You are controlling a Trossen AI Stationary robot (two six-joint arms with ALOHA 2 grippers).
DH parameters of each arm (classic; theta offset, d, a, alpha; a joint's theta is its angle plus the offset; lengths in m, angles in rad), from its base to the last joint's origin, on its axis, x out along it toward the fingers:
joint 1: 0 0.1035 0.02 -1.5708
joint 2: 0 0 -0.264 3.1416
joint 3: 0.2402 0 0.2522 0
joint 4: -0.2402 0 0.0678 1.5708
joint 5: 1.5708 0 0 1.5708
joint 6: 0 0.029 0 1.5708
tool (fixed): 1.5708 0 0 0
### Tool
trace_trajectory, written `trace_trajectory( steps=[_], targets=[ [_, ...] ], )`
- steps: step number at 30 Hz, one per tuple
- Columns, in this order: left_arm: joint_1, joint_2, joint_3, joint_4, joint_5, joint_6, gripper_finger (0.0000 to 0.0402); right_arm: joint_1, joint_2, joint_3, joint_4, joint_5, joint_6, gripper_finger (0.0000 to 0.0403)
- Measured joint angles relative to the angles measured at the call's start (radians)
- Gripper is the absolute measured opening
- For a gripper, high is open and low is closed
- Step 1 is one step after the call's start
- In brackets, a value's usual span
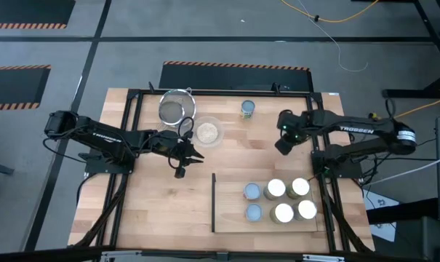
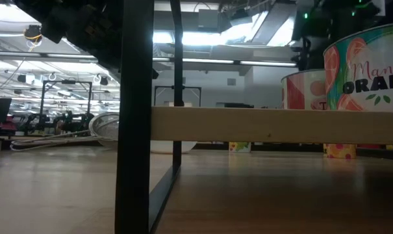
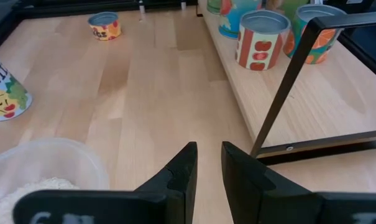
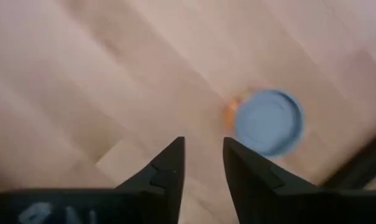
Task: Pick and place cans onto a shelf
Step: Put the yellow can on the shelf
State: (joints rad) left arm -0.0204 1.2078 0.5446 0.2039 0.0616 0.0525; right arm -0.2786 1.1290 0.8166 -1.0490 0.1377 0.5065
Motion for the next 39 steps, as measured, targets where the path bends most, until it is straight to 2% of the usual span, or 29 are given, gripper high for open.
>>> trace_trajectory(
  steps=[10,19,26,39],
  targets=[
    [0.000,0.000,0.000,0.000,-0.001,-0.001,0.0066,-0.135,0.001,-0.087,0.177,0.000,0.040,0.0113],
    [0.000,0.000,0.000,0.000,-0.001,0.000,0.0066,-0.210,0.001,-0.183,0.251,0.001,0.043,0.0113],
    [0.000,0.000,0.000,0.000,-0.001,0.000,0.0066,-0.237,0.001,-0.280,0.406,0.001,0.043,0.0113],
    [0.000,0.000,0.000,0.000,-0.001,0.000,0.0066,-0.245,0.002,-0.334,0.455,0.003,0.040,0.0113]
  ],
)
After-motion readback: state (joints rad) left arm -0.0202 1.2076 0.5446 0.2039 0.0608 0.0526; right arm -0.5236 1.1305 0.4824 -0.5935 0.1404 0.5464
